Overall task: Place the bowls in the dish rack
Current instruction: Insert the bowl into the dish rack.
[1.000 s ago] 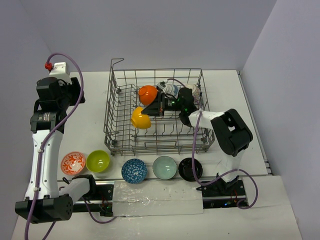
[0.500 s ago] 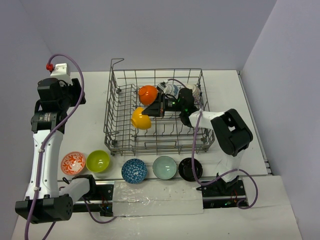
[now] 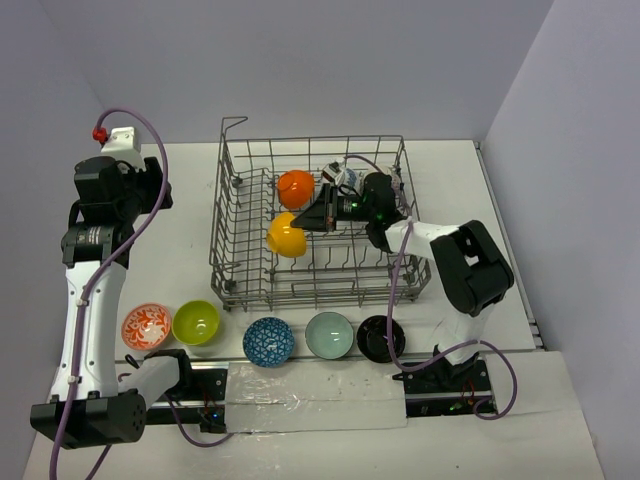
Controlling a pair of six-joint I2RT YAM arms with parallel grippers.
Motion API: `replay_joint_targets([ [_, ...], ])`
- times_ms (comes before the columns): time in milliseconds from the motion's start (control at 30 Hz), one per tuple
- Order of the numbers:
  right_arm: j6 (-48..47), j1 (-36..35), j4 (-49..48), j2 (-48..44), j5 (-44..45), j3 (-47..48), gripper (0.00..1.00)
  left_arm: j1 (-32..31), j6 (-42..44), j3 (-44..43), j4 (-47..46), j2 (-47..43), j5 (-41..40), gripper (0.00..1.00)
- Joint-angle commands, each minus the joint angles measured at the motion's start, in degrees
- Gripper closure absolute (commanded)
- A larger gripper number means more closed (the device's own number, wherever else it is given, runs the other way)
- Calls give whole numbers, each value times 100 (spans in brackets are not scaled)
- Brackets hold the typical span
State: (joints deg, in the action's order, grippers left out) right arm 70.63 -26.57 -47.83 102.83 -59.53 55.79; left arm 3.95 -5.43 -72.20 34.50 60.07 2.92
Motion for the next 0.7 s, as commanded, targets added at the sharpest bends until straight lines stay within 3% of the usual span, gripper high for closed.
replay_joint_targets([
  [0,-576,248,239,-386,143,-59,96,27,-46,48,-216,-127,121,43],
  [233,-788,363,555,-421,134,-16,99,27,-46,66,-225,-154,156,42],
  [433,-981,398,758,-483,134,-16,82,27,-46,101,-251,-180,183,42],
  [667,-1016,407,819,-448,143,-50,78,27,-37,110,-242,-180,192,42],
])
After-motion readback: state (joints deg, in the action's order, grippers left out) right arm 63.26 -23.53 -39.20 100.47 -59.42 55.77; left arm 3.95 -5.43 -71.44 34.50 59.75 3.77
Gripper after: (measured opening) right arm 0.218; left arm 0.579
